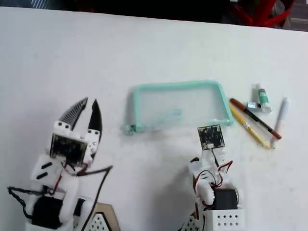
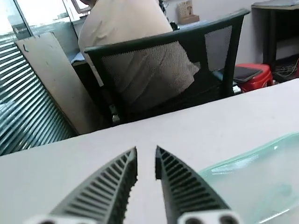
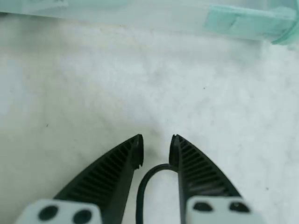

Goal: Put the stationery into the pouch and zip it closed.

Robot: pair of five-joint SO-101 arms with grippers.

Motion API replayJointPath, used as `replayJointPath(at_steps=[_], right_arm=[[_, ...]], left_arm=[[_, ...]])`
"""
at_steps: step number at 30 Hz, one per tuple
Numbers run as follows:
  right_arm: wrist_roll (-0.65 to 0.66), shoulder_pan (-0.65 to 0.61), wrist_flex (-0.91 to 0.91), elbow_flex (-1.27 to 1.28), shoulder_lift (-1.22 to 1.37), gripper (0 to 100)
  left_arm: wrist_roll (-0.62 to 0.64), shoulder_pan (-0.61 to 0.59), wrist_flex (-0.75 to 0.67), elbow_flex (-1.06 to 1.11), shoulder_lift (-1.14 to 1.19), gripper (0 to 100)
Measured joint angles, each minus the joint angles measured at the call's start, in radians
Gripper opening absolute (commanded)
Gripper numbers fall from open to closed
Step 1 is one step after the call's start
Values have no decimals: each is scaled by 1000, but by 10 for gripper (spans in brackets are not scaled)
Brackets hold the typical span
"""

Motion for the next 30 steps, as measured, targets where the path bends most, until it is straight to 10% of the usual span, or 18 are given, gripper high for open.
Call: replayJointPath(at_steps=[30], right_arm=[[-2, 0, -55, 0, -3, 109]], left_arm=[[245, -176, 11, -437, 1172, 182]])
